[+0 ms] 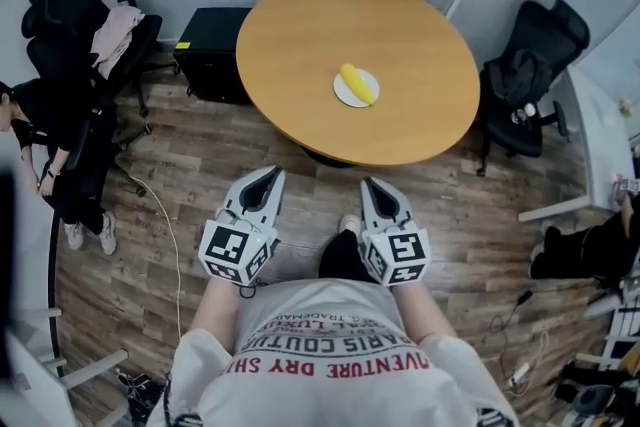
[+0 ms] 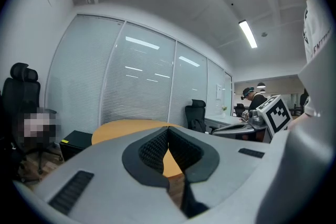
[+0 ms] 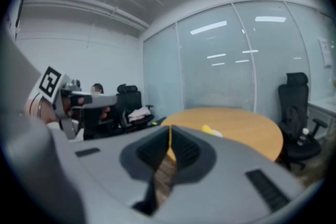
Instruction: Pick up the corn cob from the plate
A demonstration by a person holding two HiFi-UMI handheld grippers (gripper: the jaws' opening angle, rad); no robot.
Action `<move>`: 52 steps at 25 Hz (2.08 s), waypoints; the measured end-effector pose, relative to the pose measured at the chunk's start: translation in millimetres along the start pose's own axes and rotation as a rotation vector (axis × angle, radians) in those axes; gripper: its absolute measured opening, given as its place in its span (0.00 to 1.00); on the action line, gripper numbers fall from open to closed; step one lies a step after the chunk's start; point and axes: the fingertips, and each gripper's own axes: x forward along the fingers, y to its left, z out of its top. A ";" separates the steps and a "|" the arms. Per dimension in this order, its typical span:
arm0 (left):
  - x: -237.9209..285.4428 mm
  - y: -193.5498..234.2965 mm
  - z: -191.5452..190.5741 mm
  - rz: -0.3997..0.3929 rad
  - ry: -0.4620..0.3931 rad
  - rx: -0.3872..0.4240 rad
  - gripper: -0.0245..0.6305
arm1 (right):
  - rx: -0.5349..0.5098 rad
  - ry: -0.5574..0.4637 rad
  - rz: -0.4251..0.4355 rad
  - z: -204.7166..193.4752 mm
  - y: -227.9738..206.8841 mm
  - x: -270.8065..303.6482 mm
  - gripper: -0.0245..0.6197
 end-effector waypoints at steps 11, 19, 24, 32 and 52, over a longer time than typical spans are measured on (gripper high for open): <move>165.4 14.2 25.9 0.122 -0.007 0.011 0.09 | 0.005 0.000 0.113 44.8 -148.7 106.2 0.08; 249.4 27.4 18.6 0.149 0.014 -0.026 0.09 | -0.001 0.080 0.157 40.1 -213.0 168.3 0.08; 275.6 47.3 0.4 0.140 0.059 -0.060 0.09 | 0.011 0.149 0.183 26.0 -217.0 203.1 0.08; 315.2 97.8 -12.2 0.060 0.071 -0.110 0.09 | 0.042 0.305 0.197 -9.1 -208.9 263.7 0.09; 354.7 188.6 -82.1 0.002 0.233 -0.170 0.09 | -0.081 0.857 0.140 -140.6 -215.7 374.2 0.45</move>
